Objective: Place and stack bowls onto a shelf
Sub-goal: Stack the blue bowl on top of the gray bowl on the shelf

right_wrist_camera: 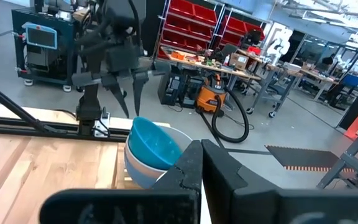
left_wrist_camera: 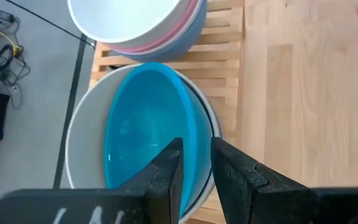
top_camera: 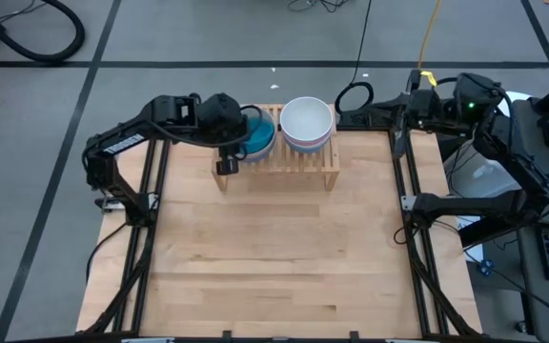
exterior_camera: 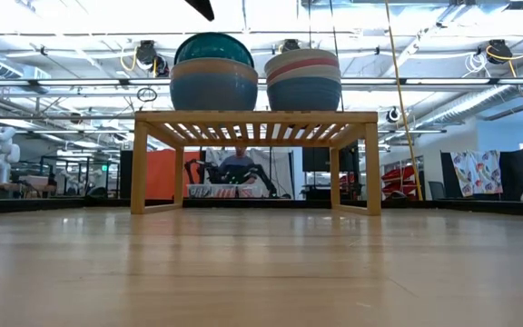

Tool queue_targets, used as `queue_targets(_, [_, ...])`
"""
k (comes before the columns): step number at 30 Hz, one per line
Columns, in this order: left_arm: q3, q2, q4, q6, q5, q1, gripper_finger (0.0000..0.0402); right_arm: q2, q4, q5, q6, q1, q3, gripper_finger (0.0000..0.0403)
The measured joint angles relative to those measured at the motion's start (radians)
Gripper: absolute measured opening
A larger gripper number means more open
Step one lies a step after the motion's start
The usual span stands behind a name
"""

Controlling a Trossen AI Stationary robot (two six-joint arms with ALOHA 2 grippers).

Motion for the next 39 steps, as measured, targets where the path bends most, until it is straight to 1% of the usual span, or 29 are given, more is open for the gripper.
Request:
queue_targets(9, [0.0, 0.035, 0.0, 0.042, -0.008, 0.034, 0.0088, -0.003, 0.004, 0.0, 0.001, 0.0, 0.0, 0.0])
queue_targets(16, [-0.001, 0.054, -0.025, 0.038, -0.002, 0.068, 0.0088, -0.003, 0.004, 0.0, 0.002, 0.0, 0.0, 0.0])
queue_targets(20, [-0.001, 0.069, -0.03, 0.03, 0.027, 0.068, 0.0088, -0.003, 0.004, 0.0, 0.002, 0.0, 0.0, 0.0])
queue_targets(39, [0.0, 0.125, -0.019, 0.006, 0.049, 0.067, 0.0088, -0.003, 0.003, -0.001, 0.002, 0.0, 0.0, 0.0])
